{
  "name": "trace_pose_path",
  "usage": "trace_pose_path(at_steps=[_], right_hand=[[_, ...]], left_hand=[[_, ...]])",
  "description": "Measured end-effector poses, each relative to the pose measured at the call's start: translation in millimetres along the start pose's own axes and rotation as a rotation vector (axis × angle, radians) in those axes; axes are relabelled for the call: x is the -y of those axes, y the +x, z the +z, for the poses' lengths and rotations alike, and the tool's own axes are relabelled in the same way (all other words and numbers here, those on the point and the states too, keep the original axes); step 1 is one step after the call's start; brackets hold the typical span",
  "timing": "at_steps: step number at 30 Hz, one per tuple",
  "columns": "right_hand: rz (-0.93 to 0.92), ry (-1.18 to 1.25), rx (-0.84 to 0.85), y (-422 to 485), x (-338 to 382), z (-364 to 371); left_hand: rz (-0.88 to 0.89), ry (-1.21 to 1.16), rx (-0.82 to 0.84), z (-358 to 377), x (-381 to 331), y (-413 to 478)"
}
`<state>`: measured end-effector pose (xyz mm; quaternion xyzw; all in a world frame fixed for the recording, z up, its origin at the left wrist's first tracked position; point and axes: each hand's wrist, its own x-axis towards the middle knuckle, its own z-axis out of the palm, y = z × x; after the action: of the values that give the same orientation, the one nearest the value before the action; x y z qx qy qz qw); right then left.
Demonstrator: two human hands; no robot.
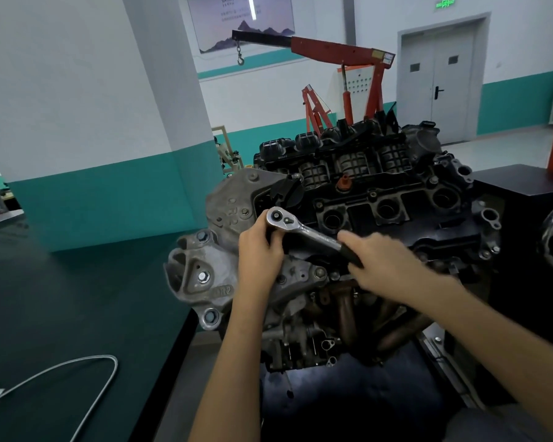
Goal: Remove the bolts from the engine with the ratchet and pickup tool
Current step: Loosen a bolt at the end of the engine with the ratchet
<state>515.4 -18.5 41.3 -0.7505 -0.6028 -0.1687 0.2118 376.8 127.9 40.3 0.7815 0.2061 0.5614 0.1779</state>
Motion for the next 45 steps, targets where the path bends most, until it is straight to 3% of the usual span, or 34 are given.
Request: trace_pose_path(at_steps=[4, 7, 9, 13, 18, 21, 23, 27, 31, 36, 41, 43, 45], right_hand=[[0.221, 0.608, 0.043, -34.5, 65.7, 42.3], [0.299, 0.628, -0.034, -34.8, 107.1, 64.6], [0.293, 0.586, -0.04, -32.8, 108.2, 65.9], [0.16, 0.49, 0.107, -27.8, 57.7, 37.0], [-0.069, -0.128, 0.072, 12.6, -14.6, -14.2], [-0.097, -0.195, 0.014, 17.7, -17.2, -16.8], [-0.012, -0.031, -0.022, -0.7, 0.8, 0.4], [0.222, 0.584, 0.006, -35.6, 69.5, 48.9], [0.292, 0.727, -0.05, -33.5, 112.1, 71.6], [0.151, 0.533, 0.092, -24.8, 43.8, 33.3], [-0.077, -0.181, 0.092, 21.0, -18.3, -23.5], [-0.085, -0.209, 0.053, 22.9, -17.2, -24.8], [-0.016, -0.089, 0.003, 5.7, -1.7, -8.2]], left_hand=[[-0.021, 0.021, -0.003, 1.9, 2.1, 0.5], [-0.069, -0.04, 0.001, 1.5, 5.2, 0.4], [-0.061, -0.079, 0.01, -0.2, 5.5, 0.5], [0.0, -0.123, 0.09, -5.4, 3.8, 1.5], [0.004, -0.106, 0.164, -7.4, 1.3, 3.0], [-0.006, -0.077, 0.081, -3.5, -2.5, -0.1], [-0.027, -0.056, 0.041, -1.7, -2.0, -0.9], [-0.027, -0.032, 0.044, 0.9, 0.5, 0.0], [-0.083, -0.085, 0.044, -0.2, 3.2, 0.1], [0.019, -0.101, 0.145, -5.7, 1.7, 2.7], [-0.012, -0.087, 0.142, -5.2, 5.1, 3.7], [-0.038, -0.07, 0.071, -1.3, 1.8, 1.7], [-0.051, -0.05, 0.02, -0.1, 0.6, 0.4]])
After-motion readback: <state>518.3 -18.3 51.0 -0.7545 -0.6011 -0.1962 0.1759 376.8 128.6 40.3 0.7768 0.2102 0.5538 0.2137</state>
